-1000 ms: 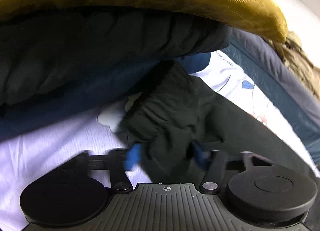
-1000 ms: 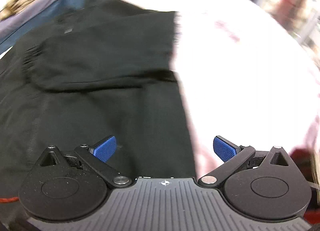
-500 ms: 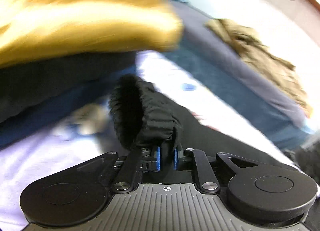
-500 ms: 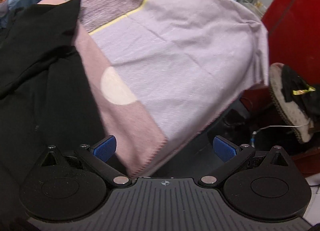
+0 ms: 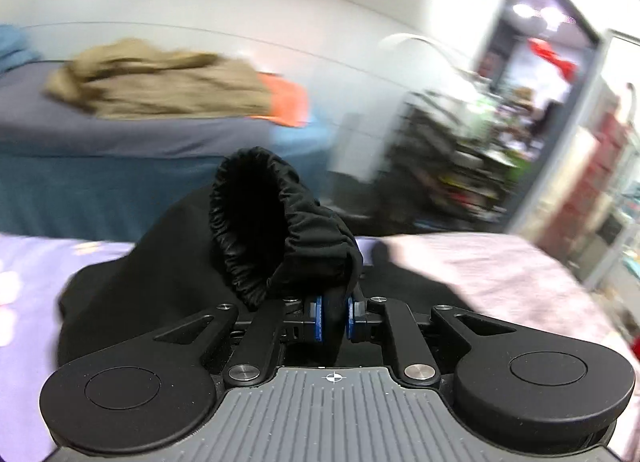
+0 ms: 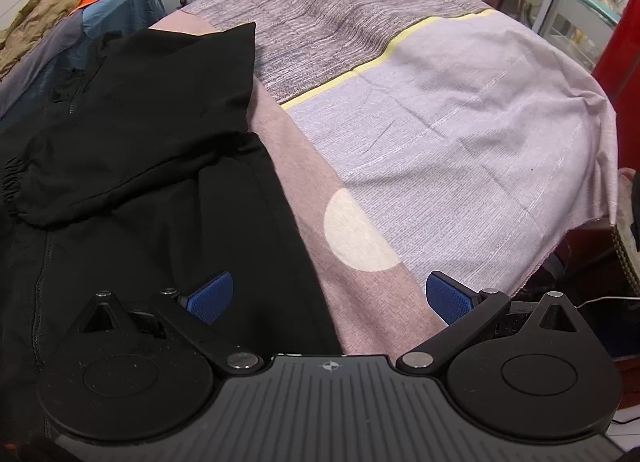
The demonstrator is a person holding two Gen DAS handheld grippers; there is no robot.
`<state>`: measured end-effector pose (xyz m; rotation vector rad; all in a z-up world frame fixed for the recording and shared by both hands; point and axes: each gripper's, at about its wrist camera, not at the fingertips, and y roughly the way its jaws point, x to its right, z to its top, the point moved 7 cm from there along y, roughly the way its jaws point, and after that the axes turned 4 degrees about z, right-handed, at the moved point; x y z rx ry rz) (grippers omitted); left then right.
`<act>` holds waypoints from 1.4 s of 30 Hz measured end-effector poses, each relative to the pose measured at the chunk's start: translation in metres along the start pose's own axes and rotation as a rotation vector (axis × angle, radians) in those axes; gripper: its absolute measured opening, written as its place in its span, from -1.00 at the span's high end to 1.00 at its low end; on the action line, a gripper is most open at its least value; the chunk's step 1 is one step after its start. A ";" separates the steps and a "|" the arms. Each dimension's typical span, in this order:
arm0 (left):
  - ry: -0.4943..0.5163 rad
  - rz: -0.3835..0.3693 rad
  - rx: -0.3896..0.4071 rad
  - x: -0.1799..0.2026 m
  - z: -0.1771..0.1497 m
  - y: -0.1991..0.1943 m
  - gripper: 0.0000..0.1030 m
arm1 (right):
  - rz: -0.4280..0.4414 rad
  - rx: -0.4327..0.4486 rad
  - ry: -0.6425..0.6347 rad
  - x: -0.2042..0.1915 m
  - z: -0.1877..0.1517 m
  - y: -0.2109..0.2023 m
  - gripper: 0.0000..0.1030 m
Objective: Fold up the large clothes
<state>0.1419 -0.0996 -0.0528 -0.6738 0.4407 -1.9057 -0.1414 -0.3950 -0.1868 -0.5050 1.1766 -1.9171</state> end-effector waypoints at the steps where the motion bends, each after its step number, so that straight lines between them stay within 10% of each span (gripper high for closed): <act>1: 0.015 -0.030 -0.007 0.021 -0.001 0.008 0.10 | 0.000 0.000 0.002 0.003 0.000 -0.001 -0.99; 12: 0.282 -0.062 -0.345 0.137 -0.101 0.107 0.02 | -0.032 -0.010 0.114 0.054 -0.003 -0.003 -0.99; 16: 0.333 -0.039 -0.505 0.127 -0.132 0.121 -1.00 | -0.018 -0.027 0.108 0.055 0.000 0.005 -0.99; 25: 0.429 -0.206 -0.423 0.135 -0.144 0.052 -1.00 | 0.066 0.015 -0.036 -0.001 0.036 0.021 -0.99; 34: 0.421 0.275 -0.303 -0.018 -0.140 0.029 -1.00 | 0.267 0.093 -0.230 -0.111 0.091 0.029 -0.90; 42: 0.383 0.601 -0.376 -0.132 -0.126 0.041 -1.00 | 0.397 0.100 -0.426 -0.207 0.114 0.055 -0.56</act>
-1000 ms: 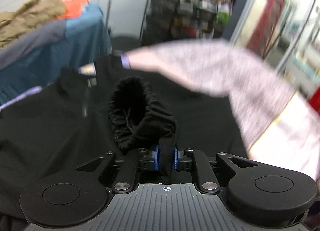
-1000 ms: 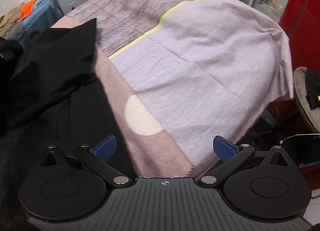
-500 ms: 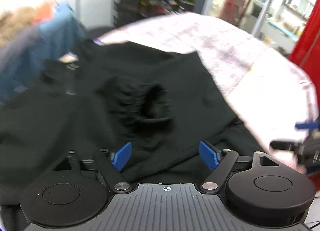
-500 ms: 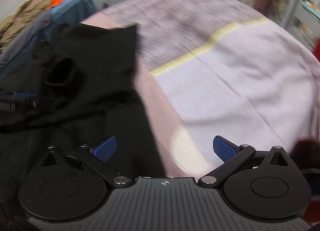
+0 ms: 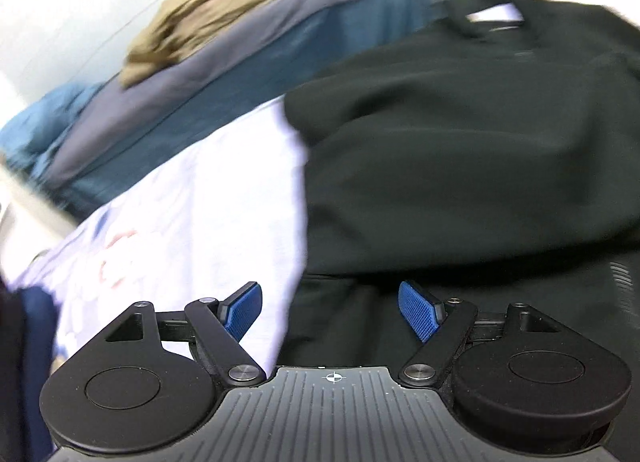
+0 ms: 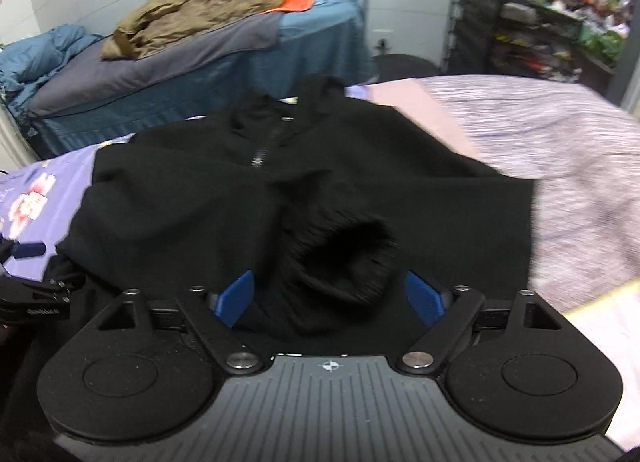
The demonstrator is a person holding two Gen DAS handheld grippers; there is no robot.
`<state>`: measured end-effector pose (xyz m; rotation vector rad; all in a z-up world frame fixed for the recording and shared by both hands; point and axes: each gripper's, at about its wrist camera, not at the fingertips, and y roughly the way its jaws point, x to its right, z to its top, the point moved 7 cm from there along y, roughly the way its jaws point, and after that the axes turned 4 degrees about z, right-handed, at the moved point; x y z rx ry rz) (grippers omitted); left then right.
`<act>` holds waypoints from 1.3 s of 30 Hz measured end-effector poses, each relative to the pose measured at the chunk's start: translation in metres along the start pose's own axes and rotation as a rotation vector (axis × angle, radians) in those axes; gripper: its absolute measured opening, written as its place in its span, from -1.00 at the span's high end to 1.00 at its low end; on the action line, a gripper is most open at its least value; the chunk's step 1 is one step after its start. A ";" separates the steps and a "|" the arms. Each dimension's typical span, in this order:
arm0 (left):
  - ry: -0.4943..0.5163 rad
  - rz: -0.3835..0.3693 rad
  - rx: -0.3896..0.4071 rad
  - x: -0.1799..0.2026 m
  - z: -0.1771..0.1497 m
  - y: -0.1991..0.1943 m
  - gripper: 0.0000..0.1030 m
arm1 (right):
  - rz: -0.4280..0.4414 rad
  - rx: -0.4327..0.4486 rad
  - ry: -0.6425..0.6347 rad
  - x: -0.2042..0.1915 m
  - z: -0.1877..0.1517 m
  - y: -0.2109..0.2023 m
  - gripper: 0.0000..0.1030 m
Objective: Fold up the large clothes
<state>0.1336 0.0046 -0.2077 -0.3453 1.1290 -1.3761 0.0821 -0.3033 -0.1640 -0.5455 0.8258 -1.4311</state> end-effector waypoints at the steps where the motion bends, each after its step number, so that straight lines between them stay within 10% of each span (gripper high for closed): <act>1: -0.031 0.012 -0.014 -0.006 0.004 0.007 -1.00 | 0.009 -0.014 0.003 -0.002 0.004 0.009 -0.49; 7: -0.309 -0.024 -0.123 -0.039 0.018 0.042 -1.00 | -0.068 -0.096 -0.069 -0.009 0.015 0.050 -0.10; 10: -0.586 -0.026 -0.176 -0.081 0.003 0.053 -1.00 | -0.048 -0.168 -0.058 -0.006 0.009 0.059 0.46; 13: -0.686 -0.073 -0.235 -0.101 -0.011 0.071 -1.00 | -0.046 -0.154 -0.034 -0.001 0.010 0.053 0.46; 21: -0.573 -0.129 -0.229 -0.105 -0.014 0.055 -1.00 | -0.199 -0.261 0.035 0.024 -0.013 0.073 0.35; 27: -0.426 -0.036 -0.036 -0.107 -0.027 0.002 -1.00 | -0.176 -0.144 0.077 0.029 -0.007 0.033 -0.07; 30: -0.387 -0.118 0.047 -0.087 -0.022 -0.019 -1.00 | -0.106 -0.086 -0.003 0.003 -0.001 0.021 -0.16; 39: -0.138 -0.236 0.043 0.006 0.034 0.003 -1.00 | -0.028 -0.163 -0.221 -0.065 -0.008 0.071 -0.22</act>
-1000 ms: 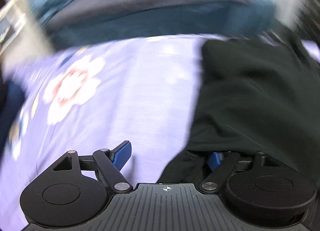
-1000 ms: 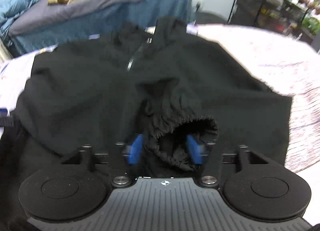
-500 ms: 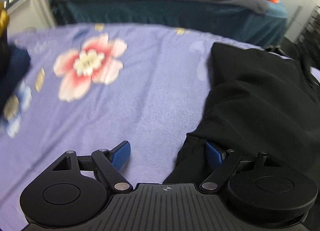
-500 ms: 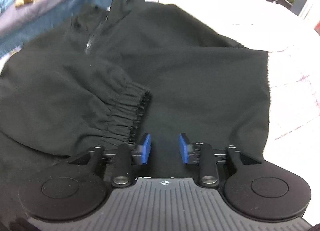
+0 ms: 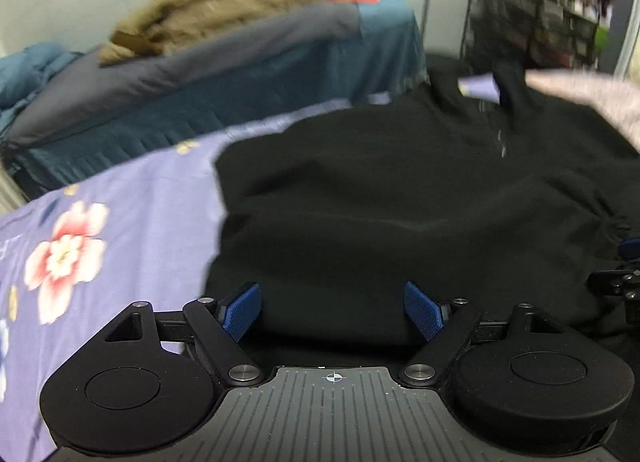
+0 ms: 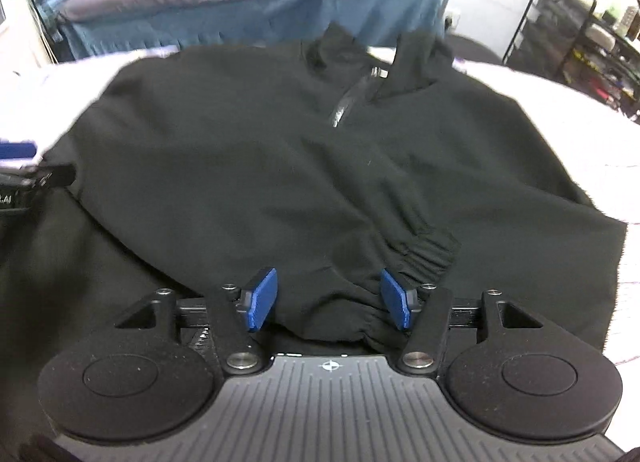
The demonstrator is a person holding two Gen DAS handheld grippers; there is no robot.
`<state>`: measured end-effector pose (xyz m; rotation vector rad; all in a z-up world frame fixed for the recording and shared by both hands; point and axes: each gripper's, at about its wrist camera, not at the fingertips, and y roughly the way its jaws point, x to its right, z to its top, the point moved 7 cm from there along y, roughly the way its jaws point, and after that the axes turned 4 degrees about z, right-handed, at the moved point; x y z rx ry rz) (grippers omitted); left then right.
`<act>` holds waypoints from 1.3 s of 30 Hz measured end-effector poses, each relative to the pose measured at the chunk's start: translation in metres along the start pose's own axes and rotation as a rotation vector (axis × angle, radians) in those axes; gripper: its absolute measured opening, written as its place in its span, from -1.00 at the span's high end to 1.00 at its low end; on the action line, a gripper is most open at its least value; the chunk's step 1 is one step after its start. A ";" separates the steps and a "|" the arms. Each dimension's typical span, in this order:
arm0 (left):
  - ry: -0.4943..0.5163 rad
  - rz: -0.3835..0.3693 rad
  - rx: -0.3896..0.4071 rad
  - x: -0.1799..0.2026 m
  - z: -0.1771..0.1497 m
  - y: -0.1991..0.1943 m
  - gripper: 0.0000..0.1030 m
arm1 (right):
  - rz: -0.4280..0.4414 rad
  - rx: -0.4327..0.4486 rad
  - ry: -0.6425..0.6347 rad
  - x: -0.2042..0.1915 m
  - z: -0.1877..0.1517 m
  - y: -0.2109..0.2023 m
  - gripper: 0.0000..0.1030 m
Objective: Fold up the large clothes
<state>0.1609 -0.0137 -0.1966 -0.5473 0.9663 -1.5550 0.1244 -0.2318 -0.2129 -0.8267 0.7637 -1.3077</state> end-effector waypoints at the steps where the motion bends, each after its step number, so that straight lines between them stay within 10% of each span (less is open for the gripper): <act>1: 0.008 0.012 -0.047 0.003 0.002 0.012 -1.00 | -0.010 -0.020 0.006 0.000 0.000 0.007 -0.28; 7: -0.016 0.028 -0.208 0.002 -0.005 0.057 -1.00 | -0.090 -0.170 0.069 0.014 -0.011 0.033 -0.99; 25: -0.007 0.027 -0.235 -0.002 -0.012 0.072 -1.00 | -0.081 -0.142 0.156 0.008 -0.039 0.036 -1.00; 39: -0.192 -0.157 -0.123 -0.077 -0.089 -0.031 -1.00 | 0.025 -0.056 0.110 0.043 -0.099 -0.040 -0.99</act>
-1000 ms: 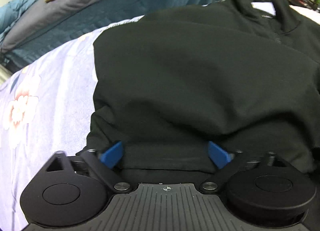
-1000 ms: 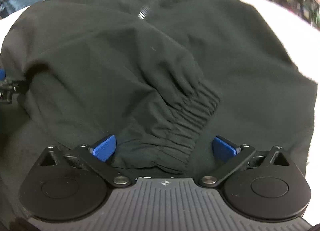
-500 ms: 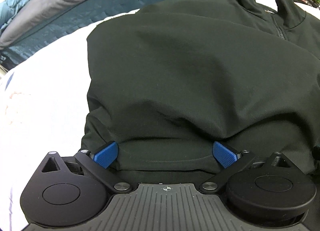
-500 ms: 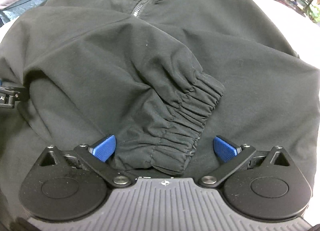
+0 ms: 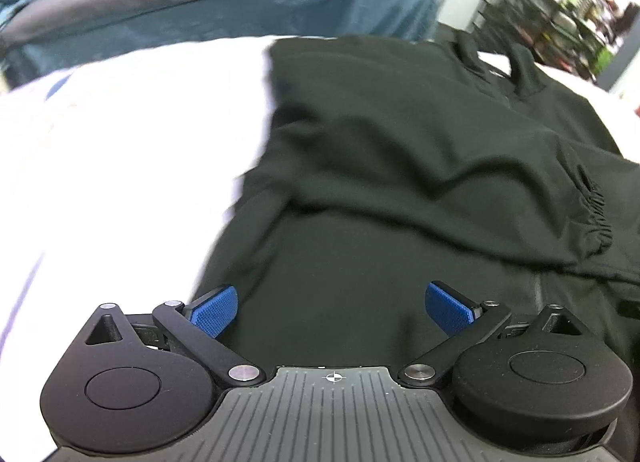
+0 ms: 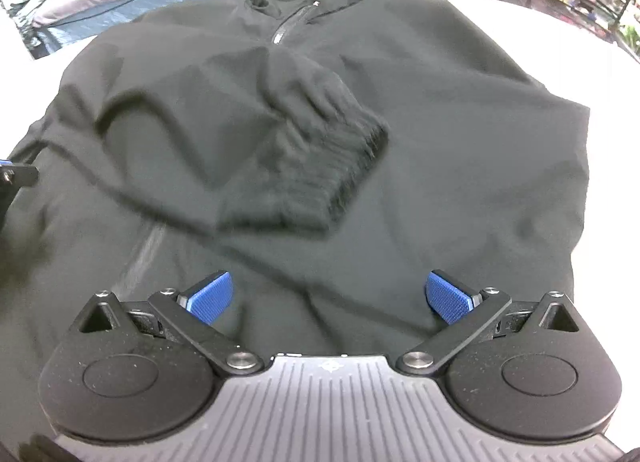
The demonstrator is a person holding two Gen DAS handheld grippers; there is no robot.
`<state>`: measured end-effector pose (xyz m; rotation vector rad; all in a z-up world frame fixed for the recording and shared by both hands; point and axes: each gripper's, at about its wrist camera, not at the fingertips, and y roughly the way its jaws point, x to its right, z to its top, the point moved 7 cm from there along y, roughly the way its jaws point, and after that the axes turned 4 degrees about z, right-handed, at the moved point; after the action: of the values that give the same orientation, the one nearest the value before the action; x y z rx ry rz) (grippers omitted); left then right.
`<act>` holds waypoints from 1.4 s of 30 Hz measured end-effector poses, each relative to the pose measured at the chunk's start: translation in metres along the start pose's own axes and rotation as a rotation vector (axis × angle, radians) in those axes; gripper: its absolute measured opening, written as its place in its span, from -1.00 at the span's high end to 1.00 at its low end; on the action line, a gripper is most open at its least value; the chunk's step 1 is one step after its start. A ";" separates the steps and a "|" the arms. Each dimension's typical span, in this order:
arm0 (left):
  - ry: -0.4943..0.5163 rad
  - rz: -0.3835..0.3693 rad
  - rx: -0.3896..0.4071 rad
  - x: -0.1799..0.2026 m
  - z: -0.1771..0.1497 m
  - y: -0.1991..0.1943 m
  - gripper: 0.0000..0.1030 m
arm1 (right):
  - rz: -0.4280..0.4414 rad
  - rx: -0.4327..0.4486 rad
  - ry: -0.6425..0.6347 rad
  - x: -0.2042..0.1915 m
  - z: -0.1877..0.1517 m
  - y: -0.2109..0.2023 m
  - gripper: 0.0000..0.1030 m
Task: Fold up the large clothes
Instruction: 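Grasp the jacket hem with both grippers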
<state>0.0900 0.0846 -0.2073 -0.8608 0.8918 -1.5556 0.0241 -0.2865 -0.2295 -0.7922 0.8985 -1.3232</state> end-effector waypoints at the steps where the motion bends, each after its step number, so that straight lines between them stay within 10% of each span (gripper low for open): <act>1: -0.013 0.008 0.001 -0.011 -0.008 -0.007 -1.00 | 0.005 0.000 0.002 0.004 -0.011 -0.008 -0.99; 10: -0.117 0.073 -0.065 -0.096 -0.082 -0.055 -1.00 | 0.047 -0.013 0.207 0.043 -0.101 -0.070 -0.99; 20: -0.055 0.004 -0.127 -0.100 -0.120 -0.071 -1.00 | -0.025 -0.023 0.335 0.083 -0.161 -0.107 -0.94; 25: -0.011 -0.031 -0.176 -0.105 -0.135 -0.068 -1.00 | 0.018 -0.033 0.378 0.100 -0.196 -0.127 -0.57; 42: 0.205 -0.173 -0.351 -0.088 -0.186 -0.081 -1.00 | 0.159 -0.278 0.160 0.076 -0.296 -0.082 -0.36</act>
<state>-0.0985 0.1994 -0.2253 -1.0610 1.2943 -1.6849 -0.2745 -0.3648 -0.2978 -0.8168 1.2662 -1.1469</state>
